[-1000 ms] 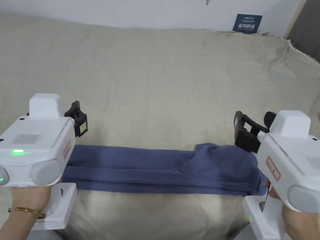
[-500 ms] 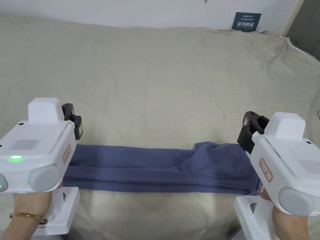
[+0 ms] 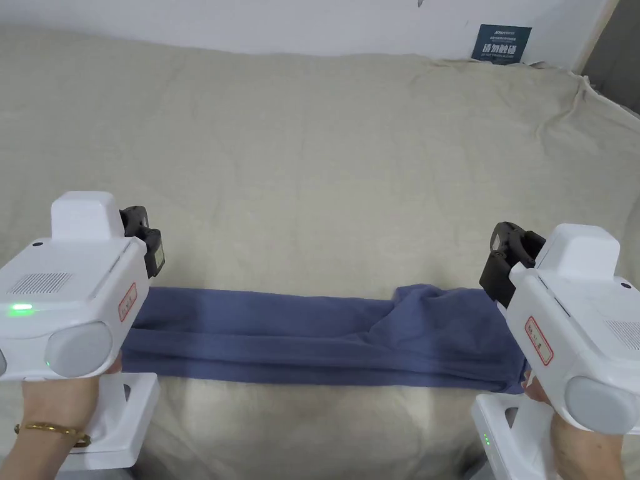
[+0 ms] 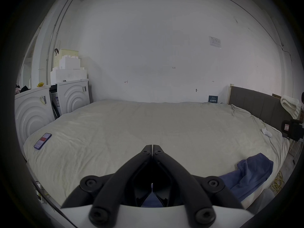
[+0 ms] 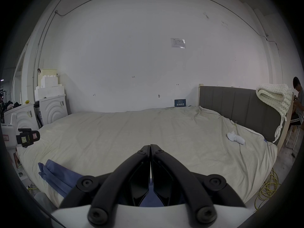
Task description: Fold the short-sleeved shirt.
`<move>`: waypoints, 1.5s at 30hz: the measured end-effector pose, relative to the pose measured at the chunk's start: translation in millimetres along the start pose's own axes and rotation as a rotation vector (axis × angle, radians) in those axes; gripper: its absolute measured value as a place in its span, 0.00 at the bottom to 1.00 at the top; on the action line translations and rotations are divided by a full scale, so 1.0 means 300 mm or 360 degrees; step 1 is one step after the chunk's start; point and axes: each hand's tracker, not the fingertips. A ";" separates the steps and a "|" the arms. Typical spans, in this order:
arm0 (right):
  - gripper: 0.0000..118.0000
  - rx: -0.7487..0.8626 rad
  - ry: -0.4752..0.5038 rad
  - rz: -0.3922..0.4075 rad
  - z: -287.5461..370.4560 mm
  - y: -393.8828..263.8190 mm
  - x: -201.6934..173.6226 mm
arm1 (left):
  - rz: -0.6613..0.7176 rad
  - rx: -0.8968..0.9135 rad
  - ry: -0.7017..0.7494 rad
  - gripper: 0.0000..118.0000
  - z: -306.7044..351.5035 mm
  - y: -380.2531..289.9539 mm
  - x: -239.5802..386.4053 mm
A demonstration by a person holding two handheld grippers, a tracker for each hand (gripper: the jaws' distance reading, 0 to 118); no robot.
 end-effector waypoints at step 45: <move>0.00 -0.0181 -0.0112 0.0119 -0.105 -0.065 -0.011 | 0.0422 -0.1600 -0.0493 0.11 -0.477 -0.150 -0.540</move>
